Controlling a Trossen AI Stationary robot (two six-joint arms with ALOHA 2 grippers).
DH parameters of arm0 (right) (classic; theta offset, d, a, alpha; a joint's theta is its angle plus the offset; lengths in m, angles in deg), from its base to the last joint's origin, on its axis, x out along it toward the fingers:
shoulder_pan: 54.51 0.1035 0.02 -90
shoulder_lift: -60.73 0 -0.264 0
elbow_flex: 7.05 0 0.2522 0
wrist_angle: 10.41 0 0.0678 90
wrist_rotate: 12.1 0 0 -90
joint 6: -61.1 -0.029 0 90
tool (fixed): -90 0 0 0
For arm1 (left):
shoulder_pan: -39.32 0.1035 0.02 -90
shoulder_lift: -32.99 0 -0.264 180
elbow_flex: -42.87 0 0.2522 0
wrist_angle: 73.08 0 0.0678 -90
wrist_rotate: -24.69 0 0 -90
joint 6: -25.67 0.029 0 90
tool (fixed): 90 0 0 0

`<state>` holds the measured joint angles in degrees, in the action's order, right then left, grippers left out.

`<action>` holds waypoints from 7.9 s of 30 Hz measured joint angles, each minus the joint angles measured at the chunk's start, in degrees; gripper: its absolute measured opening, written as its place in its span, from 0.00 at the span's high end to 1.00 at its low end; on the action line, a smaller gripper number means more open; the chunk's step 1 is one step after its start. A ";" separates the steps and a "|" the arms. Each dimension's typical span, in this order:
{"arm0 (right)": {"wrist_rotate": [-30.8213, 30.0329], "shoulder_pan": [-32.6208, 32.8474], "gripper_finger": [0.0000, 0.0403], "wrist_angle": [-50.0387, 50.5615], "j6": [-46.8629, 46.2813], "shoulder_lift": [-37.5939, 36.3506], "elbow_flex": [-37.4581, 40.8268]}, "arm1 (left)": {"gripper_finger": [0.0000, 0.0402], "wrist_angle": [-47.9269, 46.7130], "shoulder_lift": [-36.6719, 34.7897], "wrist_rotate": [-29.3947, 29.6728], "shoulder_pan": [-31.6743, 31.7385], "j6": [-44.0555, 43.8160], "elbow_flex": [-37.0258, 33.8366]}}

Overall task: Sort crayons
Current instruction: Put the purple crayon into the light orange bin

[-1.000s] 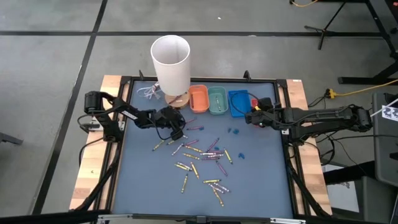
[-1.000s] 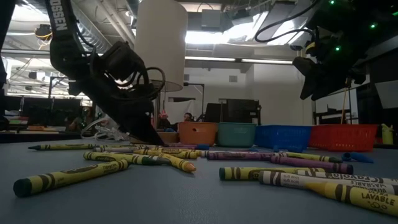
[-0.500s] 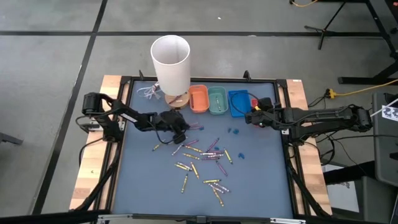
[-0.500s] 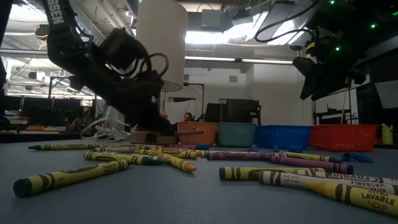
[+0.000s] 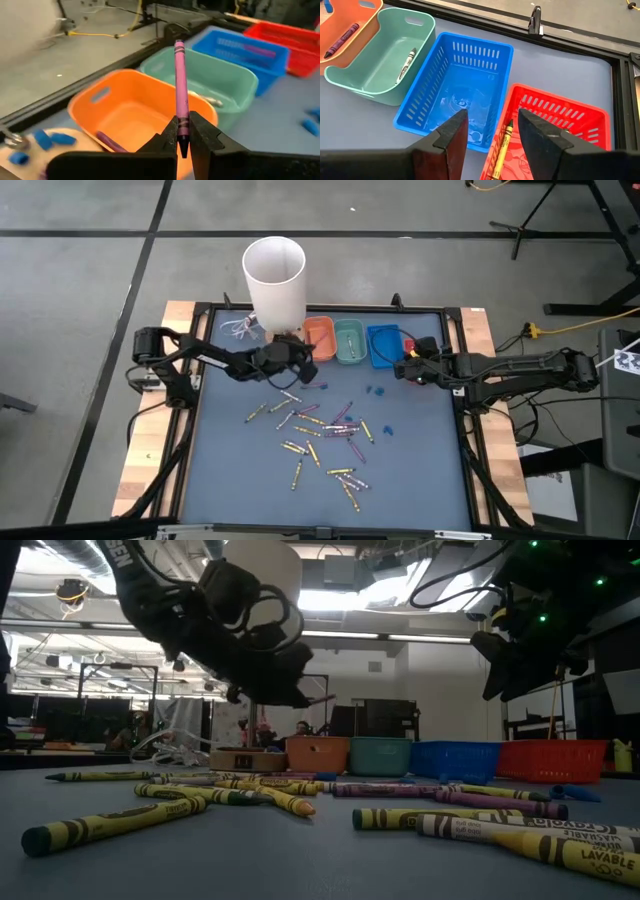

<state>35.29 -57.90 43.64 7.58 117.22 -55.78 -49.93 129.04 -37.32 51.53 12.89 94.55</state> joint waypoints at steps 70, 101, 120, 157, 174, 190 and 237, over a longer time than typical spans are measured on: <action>-0.37 -0.01 0.57 -0.37 0.00 0.00 -0.01 | 0.80 19.71 -0.10 -4.29 6.85 4.38 -21.24; -0.46 -0.01 0.57 -0.37 -0.02 0.00 -0.01 | 0.80 13.26 -0.07 6.73 7.09 4.40 -18.53; -0.46 -0.01 0.57 -0.35 0.00 0.00 0.00 | 0.80 11.98 -0.13 0.79 7.97 0.94 -18.50; -0.46 -0.01 0.57 -0.17 0.00 0.00 -0.01 | 0.80 11.44 -0.13 -9.50 7.86 9.99 -18.48; -0.46 -0.01 0.57 0.09 0.00 0.00 -0.01 | 0.81 8.82 -0.13 -8.63 7.88 5.59 -18.44; -0.46 -0.01 0.57 0.07 0.00 0.00 -0.01 | 0.98 12.67 0.03 -8.61 7.88 5.45 -18.68; -0.44 0.01 0.57 0.02 0.00 0.00 -0.01 | 0.97 2.12 -0.02 14.84 -5.74 -18.82 2.67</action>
<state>34.85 -57.88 43.66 7.58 117.22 -55.79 -47.81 129.02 -22.49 45.80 -5.93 97.22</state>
